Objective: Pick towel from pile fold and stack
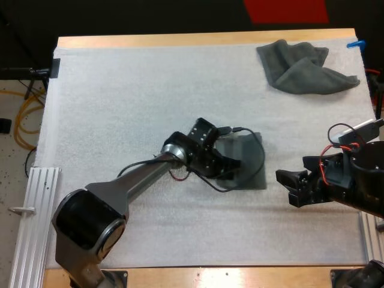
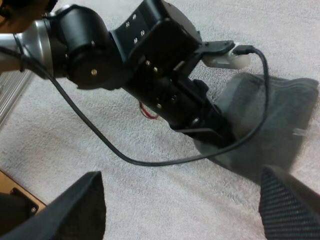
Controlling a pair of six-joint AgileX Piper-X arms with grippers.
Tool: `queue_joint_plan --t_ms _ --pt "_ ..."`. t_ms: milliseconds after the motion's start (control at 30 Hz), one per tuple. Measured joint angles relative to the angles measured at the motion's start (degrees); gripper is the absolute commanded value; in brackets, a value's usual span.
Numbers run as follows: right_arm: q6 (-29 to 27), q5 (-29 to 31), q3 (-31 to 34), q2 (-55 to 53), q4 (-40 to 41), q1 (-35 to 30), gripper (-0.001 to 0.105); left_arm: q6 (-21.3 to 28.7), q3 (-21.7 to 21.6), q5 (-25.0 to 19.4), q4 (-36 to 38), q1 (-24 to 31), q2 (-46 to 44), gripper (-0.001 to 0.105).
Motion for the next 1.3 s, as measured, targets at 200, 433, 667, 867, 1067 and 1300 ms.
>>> queue_joint_plan --t_ms 200,433,667,867,1067,1300 --pt "0.0 0.0 0.0 0.0 0.0 0.0 0.063 9.35 0.0 -4.42 6.41 7.84 -3.8 0.0" --pt "0.0 0.0 0.0 0.0 0.0 0.0 0.063 20.6 0.0 -11.59 14.82 21.09 -6.95 0.0" --pt "0.0 0.0 0.0 0.0 -1.11 0.0 0.063 30.92 -0.6 -22.97 21.97 33.9 -7.06 0.0" --pt "0.0 0.0 0.0 0.0 -1.6 0.0 0.063 36.14 -4.98 -29.95 23.83 41.81 -7.06 0.0" --pt "0.0 0.0 0.0 0.0 -2.19 0.0 0.063 37.67 -7.16 -31.91 23.81 46.97 -7.06 0.0" --pt "0.0 0.0 0.0 0.0 -2.98 0.0 0.063 41.25 -7.16 -32.07 23.7 48.31 -7.06 0.0"
